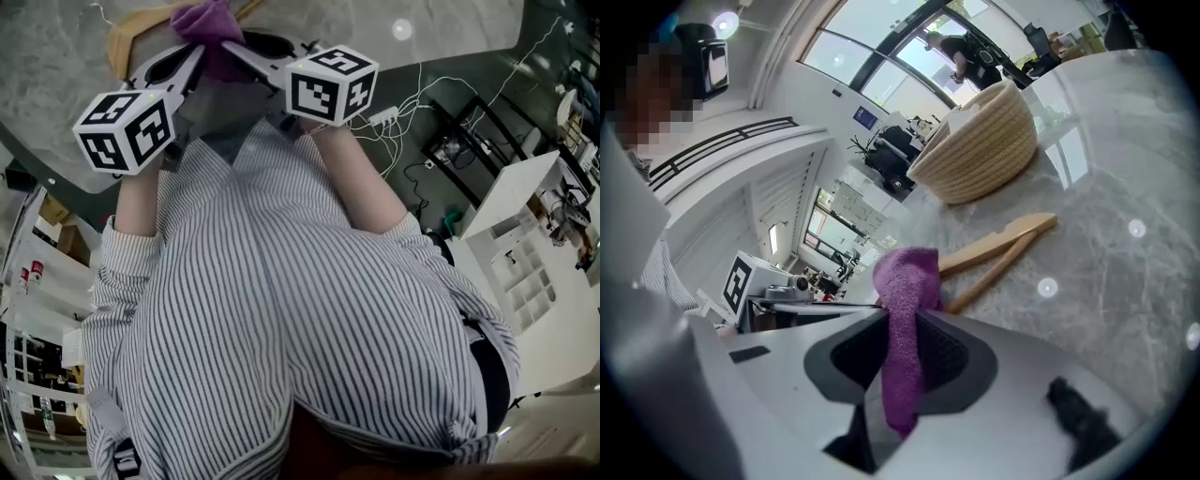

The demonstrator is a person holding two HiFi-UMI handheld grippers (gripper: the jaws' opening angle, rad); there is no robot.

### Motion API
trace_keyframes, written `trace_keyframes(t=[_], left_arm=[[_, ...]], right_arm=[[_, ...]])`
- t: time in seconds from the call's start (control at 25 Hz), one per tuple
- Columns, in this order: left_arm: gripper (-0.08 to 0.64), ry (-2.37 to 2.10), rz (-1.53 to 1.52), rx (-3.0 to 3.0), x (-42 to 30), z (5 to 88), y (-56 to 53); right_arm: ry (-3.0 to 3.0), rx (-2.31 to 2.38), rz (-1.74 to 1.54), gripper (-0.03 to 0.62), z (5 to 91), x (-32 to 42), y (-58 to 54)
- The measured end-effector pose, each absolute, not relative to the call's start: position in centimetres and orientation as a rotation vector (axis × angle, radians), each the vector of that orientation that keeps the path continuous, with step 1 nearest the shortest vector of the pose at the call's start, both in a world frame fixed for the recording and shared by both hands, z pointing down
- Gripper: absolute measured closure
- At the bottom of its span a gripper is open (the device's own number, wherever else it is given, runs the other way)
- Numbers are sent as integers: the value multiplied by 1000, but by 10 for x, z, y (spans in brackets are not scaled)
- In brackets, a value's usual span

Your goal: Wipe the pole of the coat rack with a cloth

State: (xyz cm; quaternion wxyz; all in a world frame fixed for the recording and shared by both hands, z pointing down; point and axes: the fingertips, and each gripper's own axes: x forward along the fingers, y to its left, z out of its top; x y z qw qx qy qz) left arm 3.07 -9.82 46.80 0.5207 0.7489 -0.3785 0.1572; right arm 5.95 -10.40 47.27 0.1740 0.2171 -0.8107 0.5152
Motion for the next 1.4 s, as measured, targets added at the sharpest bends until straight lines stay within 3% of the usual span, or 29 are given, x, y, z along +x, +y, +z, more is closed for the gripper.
trace_keyframes(t=[1.4], left_arm=[[549,-767,378,1844,92,472,-138]], right_arm=[[-2304,970,1512,508,473,135,-150]])
